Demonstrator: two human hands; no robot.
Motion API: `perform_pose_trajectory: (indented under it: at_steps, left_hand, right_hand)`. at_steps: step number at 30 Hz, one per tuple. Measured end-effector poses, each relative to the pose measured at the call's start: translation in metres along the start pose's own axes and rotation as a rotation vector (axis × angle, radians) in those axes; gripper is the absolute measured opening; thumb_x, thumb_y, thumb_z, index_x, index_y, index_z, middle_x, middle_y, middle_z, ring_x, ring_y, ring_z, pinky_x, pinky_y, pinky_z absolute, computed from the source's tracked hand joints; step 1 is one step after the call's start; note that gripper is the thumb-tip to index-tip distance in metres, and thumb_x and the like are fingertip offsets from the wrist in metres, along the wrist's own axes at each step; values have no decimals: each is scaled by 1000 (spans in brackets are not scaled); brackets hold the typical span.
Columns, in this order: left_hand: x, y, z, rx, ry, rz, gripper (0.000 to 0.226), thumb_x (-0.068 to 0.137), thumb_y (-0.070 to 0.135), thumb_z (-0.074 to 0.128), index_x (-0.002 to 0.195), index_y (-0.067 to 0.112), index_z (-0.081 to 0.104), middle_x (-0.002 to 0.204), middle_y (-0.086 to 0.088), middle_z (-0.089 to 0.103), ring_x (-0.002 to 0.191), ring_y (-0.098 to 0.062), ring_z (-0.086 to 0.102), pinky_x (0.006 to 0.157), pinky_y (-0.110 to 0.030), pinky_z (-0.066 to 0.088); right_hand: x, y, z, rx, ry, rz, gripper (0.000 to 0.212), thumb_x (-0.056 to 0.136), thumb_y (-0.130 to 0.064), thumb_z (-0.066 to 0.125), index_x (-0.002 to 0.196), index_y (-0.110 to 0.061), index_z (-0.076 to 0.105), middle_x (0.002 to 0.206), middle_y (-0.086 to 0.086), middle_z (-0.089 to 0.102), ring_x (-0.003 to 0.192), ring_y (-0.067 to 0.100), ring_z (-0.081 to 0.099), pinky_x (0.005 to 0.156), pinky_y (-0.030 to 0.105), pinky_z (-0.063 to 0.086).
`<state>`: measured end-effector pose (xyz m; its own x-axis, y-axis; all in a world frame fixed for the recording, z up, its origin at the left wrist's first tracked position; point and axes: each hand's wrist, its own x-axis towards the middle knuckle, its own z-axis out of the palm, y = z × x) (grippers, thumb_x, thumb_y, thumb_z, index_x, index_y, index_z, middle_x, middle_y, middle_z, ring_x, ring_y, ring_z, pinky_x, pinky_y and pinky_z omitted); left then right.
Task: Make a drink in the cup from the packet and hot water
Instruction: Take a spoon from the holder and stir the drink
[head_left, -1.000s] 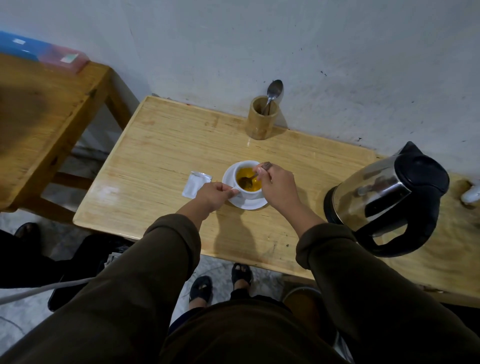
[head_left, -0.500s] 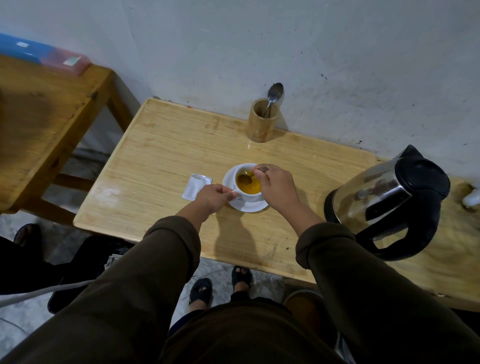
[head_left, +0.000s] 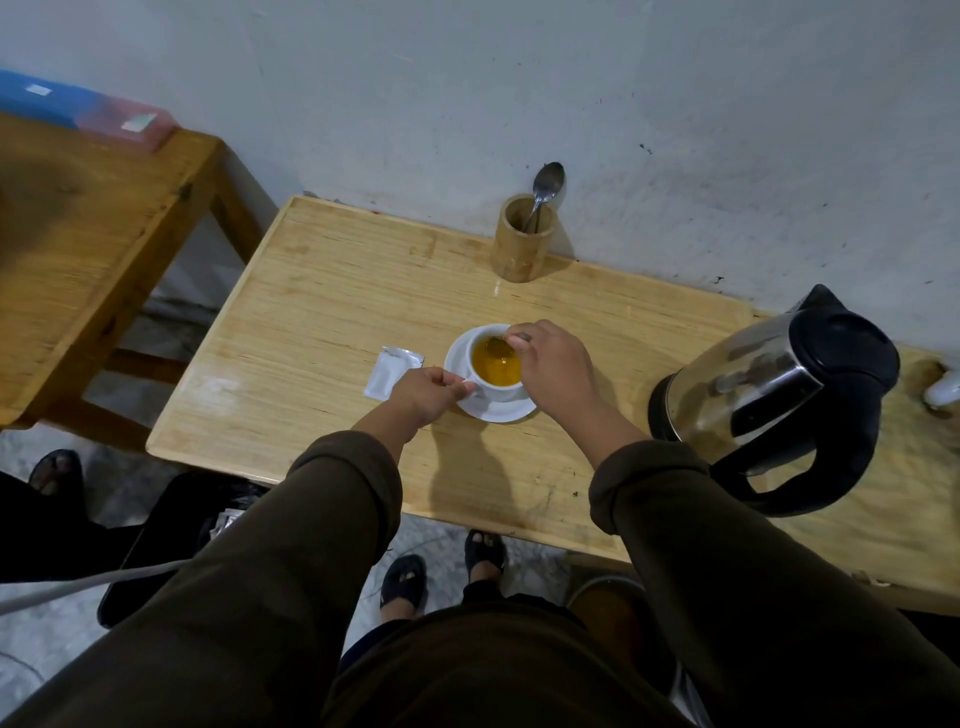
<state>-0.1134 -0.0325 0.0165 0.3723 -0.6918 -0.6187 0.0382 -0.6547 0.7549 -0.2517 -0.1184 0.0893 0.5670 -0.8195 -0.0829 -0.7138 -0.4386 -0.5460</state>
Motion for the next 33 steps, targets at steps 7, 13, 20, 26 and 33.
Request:
perform_pose_trajectory:
  at_steps: [7, 13, 20, 26, 33]
  left_hand:
    - [3, -1, -1, 3, 9, -9, 24, 80, 33, 72, 93, 14, 63, 98, -3, 62, 93, -16, 53, 83, -27, 42]
    - [3, 0, -2, 3, 7, -3, 24, 81, 31, 72, 94, 13, 64, 99, -4, 62, 94, -17, 54, 83, -28, 43]
    - [3, 1, -3, 13, -3, -5, 24, 81, 31, 72, 95, 13, 63, 101, -4, 62, 97, -18, 55, 88, -29, 44]
    - [5, 1, -4, 21, -7, -8, 26, 80, 31, 73, 95, 13, 64, 102, -4, 63, 99, -17, 56, 97, -33, 46]
    - [3, 1, -4, 21, -17, 1, 25, 80, 31, 72, 96, 13, 63, 103, -4, 64, 101, -18, 57, 99, -34, 46]
  right_hand:
    - [-2, -2, -3, 35, -61, -37, 30, 97, -21, 42, 101, -5, 67, 104, 13, 67, 96, 28, 61, 82, 35, 46]
    - [5, 2, -3, -71, -2, 29, 30, 98, -24, 39, 111, -11, 63, 110, 8, 64, 102, 25, 57, 73, 28, 38]
    - [4, -2, -5, -35, -20, -30, 30, 98, -20, 42, 112, -9, 67, 115, 9, 67, 107, 26, 59, 88, 33, 44]
    - [2, -4, -4, -29, -44, -16, 31, 99, -25, 38, 104, -6, 63, 103, 13, 66, 95, 29, 60, 73, 29, 39]
    - [8, -1, 0, -195, 55, 33, 31, 99, -25, 38, 116, -15, 60, 114, 4, 65, 103, 23, 57, 72, 28, 38]
